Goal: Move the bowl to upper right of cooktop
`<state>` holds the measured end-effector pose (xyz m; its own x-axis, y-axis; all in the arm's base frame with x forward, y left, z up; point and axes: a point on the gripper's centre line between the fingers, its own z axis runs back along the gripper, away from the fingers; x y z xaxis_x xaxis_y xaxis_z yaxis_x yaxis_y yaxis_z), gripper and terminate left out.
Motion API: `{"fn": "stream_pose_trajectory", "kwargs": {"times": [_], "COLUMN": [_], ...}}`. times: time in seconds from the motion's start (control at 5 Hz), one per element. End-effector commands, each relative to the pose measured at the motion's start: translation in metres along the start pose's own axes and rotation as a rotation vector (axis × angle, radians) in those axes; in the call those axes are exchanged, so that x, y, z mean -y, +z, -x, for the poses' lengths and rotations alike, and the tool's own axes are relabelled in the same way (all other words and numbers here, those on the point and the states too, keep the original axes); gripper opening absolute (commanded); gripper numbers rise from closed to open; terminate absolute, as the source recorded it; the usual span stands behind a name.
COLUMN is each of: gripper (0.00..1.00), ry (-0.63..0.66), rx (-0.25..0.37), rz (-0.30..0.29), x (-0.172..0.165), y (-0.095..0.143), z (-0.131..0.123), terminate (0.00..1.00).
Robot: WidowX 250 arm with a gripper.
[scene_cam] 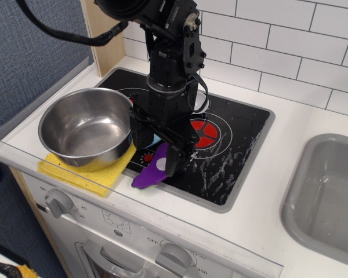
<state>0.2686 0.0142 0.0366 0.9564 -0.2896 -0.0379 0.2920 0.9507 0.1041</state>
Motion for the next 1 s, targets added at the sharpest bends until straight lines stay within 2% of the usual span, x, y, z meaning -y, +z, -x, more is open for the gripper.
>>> {"fn": "stream_pose_trajectory", "kwargs": {"times": [0.0, 0.2, 0.4, 0.6, 0.8], "gripper": [1.00, 1.00, 1.00, 1.00, 1.00], "ry": [0.000, -0.004, -0.013, -0.003, 0.064], "rx": [0.000, 0.092, 0.261, 0.318, 0.263], "rz": [0.000, 0.004, 0.079, 0.072, 0.001], "x": [0.000, -0.008, -0.011, -0.015, -0.040], "y": [0.000, 0.015, 0.045, 0.069, 0.065], "z": [0.000, -0.016, -0.026, -0.025, -0.004], "terminate": [0.00, 0.00, 0.00, 0.00, 0.00]}}
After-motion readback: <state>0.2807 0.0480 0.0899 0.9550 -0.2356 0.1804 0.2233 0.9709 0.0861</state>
